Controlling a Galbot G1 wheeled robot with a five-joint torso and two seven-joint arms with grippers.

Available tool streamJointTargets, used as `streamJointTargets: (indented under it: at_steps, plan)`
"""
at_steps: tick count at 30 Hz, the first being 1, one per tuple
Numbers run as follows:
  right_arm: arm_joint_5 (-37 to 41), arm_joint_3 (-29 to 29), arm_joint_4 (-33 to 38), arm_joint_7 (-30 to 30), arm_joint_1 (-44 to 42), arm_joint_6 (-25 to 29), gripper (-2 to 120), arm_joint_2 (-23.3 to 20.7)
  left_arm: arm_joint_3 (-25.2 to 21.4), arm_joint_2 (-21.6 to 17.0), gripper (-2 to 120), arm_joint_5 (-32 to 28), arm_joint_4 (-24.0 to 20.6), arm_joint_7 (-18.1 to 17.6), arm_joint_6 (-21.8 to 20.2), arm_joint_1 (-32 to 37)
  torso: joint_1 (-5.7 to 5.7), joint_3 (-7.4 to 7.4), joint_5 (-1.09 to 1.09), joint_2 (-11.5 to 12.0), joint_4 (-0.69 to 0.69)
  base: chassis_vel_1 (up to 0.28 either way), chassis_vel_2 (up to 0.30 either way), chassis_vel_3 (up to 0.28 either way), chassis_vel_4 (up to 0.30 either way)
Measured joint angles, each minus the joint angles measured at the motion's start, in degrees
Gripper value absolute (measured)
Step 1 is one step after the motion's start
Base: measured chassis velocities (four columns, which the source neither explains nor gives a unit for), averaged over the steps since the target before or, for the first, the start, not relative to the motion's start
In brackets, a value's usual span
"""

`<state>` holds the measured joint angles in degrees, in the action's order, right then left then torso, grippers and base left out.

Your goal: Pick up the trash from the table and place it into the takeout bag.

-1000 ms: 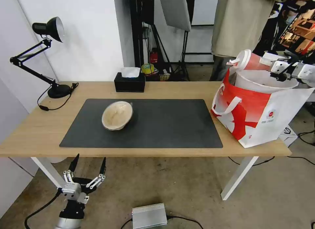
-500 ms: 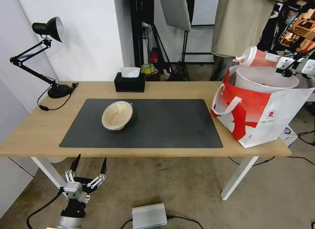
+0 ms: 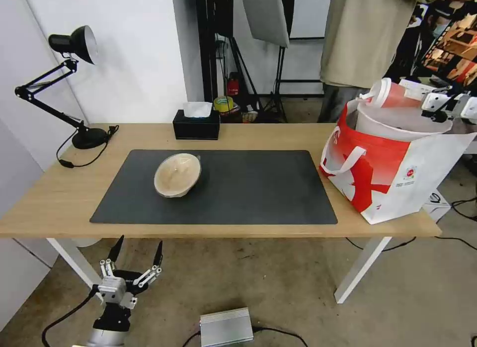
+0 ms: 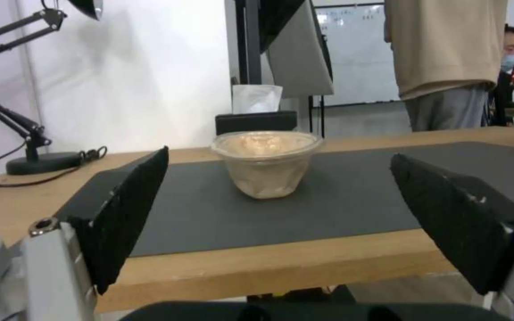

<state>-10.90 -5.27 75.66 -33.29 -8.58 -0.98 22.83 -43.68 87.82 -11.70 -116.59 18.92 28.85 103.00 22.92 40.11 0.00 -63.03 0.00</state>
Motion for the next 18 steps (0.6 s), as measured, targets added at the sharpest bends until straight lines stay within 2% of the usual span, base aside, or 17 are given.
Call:
streamJointTargets:
  at_steps: [1,9,11,15,16,18]
  plan:
    - [0.0,0.0,0.0,0.0,0.0,0.0,24,0.0,0.0,0.0,100,0.0,0.0,0.0,0.0,0.0,0.0,0.0,0.0,0.0,0.0,0.0,0.0,0.0,0.0]
    - [0.2,0.5,1.2,-0.2,-0.9,0.0,55,-1.1,-0.1,0.3,100,0.0,-0.4,0.4,0.4,0.5,0.0,0.0,0.0,0.0,0.0,0.0,0.0,0.0,0.0]
    - [0.3,0.6,1.4,-0.2,-1.1,-0.1,58,-1.2,-0.1,0.3,100,0.0,-0.5,0.5,0.5,0.6,0.0,0.0,0.0,0.0,0.0,0.0,0.0,0.0,0.0]
    - [0.4,0.9,2.1,-0.3,-1.7,-0.2,79,-1.6,-0.1,0.5,100,0.0,-0.7,0.9,0.9,0.9,0.0,0.0,0.0,0.0,0.0,0.0,0.0,0.0,0.0]
    - [0.4,0.9,2.1,-0.3,-1.7,-0.2,79,-1.6,-0.1,0.5,100,0.0,-0.7,0.9,0.9,0.9,0.0,0.0,0.0,0.0,0.0,0.0,0.0,0.0,0.0]
    - [0.4,0.9,2.3,-0.3,-1.8,-0.2,87,-1.8,0.0,0.7,100,0.0,-0.9,1.0,1.0,1.1,0.0,0.0,0.0,0.0,0.0,0.0,0.0,0.0,0.0]
